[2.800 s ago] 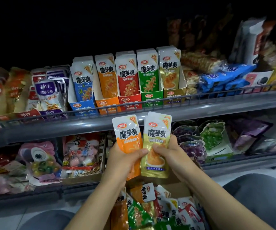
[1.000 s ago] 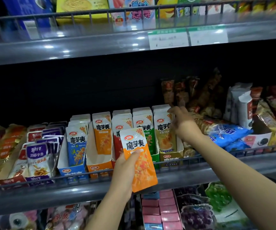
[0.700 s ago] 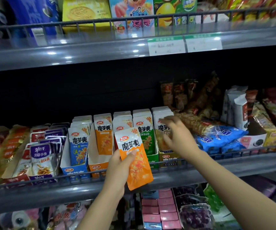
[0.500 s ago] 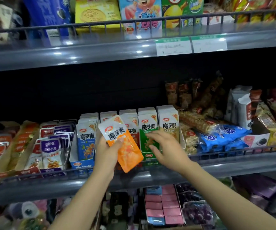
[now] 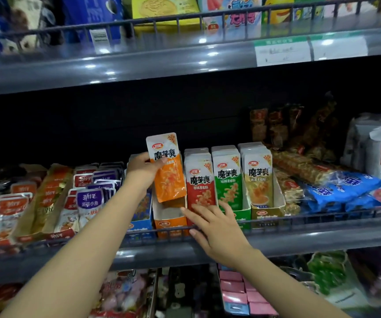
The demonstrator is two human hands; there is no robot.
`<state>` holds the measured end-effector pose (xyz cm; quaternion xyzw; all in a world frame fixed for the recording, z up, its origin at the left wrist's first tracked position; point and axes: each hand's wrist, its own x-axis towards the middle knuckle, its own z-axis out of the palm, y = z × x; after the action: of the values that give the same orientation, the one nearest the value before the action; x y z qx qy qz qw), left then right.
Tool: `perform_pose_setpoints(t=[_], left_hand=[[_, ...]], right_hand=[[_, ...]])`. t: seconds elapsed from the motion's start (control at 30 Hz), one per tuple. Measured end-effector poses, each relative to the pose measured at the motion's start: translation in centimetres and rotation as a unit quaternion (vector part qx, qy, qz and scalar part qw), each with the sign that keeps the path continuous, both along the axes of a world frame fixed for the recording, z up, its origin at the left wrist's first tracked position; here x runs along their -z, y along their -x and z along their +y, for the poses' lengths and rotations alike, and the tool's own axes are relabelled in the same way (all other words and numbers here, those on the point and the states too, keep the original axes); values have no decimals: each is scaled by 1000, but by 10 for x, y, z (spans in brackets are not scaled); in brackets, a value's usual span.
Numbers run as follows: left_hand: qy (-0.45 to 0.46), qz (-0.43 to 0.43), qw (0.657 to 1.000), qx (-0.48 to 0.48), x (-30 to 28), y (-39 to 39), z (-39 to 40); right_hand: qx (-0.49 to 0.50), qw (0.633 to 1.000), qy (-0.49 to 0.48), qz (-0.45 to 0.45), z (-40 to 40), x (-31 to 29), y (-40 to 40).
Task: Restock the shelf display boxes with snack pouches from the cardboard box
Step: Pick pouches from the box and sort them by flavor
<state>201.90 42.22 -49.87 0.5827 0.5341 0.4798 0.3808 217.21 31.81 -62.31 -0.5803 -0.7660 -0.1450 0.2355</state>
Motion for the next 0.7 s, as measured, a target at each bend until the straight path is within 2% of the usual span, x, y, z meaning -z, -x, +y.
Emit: perform_pose_setpoints(t=[0.27,0.4,0.53,0.6,0.7], left_hand=[[-31,150,987,44,-7,14,25],[-106,296,949,17,9,5,31],[-218,413,883,-44,20,2,38],[-252,445,858,-48,21,2,43],[-261,455,850,-42,26,2,46]], right_hand=[[17,998,-54,-21,5,14,2],[13,997,-70,-26,6,17,2],[16,996,-79,-26,7,19,2],[18,996,-81,-28,8,19,2],[19,996,-83,-33,8,20,2]])
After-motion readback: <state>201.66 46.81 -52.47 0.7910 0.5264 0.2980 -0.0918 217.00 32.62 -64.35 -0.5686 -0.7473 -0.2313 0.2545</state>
